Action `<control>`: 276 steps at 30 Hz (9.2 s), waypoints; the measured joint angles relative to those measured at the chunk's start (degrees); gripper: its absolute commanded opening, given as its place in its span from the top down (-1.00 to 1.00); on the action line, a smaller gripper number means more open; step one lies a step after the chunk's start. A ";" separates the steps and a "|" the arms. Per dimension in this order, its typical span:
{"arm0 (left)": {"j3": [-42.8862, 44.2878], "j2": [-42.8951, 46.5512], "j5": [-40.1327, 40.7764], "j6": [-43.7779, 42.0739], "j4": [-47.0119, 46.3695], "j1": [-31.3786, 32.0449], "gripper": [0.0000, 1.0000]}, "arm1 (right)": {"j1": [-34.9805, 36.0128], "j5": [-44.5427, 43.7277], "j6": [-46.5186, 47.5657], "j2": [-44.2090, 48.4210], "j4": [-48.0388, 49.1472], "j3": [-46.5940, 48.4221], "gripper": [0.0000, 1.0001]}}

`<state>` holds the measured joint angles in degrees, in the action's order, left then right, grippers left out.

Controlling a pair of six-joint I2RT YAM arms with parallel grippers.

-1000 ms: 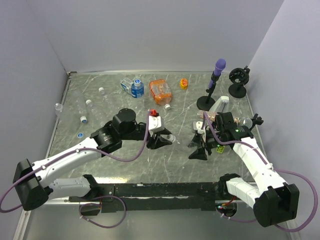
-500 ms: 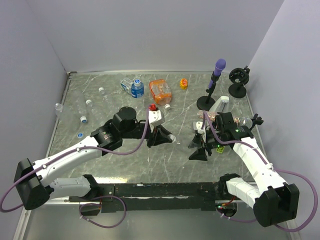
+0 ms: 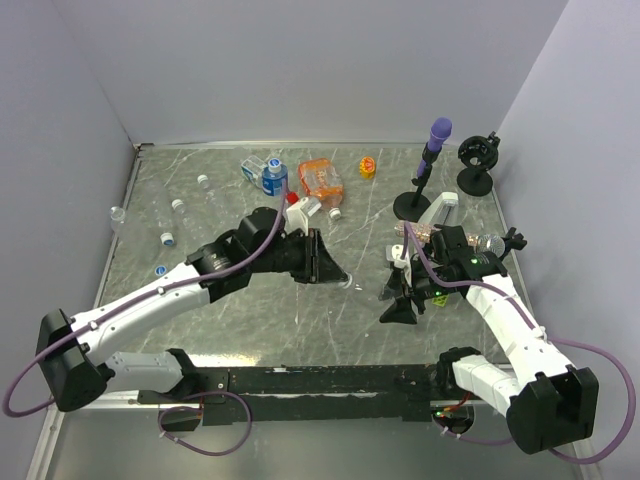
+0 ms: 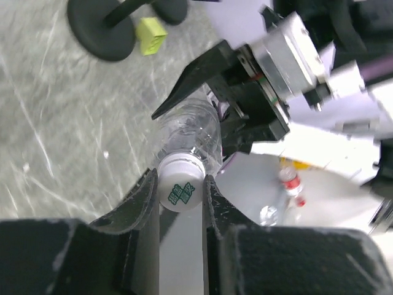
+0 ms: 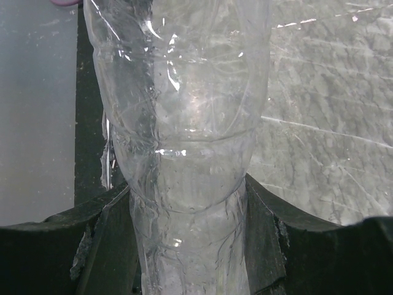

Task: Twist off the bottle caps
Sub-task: Unscrew the bottle cap from the plastic bottle.

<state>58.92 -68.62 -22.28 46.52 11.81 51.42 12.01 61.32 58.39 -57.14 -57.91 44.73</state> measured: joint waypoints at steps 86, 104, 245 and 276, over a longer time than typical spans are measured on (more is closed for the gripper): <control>-3.67 4.22 -10.05 -70.44 -3.89 3.06 -0.18 | 0.24 1.38 4.13 0.04 1.29 0.00 0.74; -2.21 3.15 -10.88 -67.32 -1.66 2.82 0.99 | 0.22 1.38 4.07 0.04 0.42 0.00 0.74; -6.82 20.22 17.07 -15.98 8.33 2.27 -0.93 | 0.39 1.46 4.11 0.02 1.25 0.04 0.74; -16.63 -11.96 20.72 3.78 16.61 14.49 0.13 | 0.39 1.07 4.09 0.02 1.25 0.04 0.74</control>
<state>42.28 -80.58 -1.56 50.30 28.42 65.91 12.40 62.39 62.48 -57.12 -56.66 44.77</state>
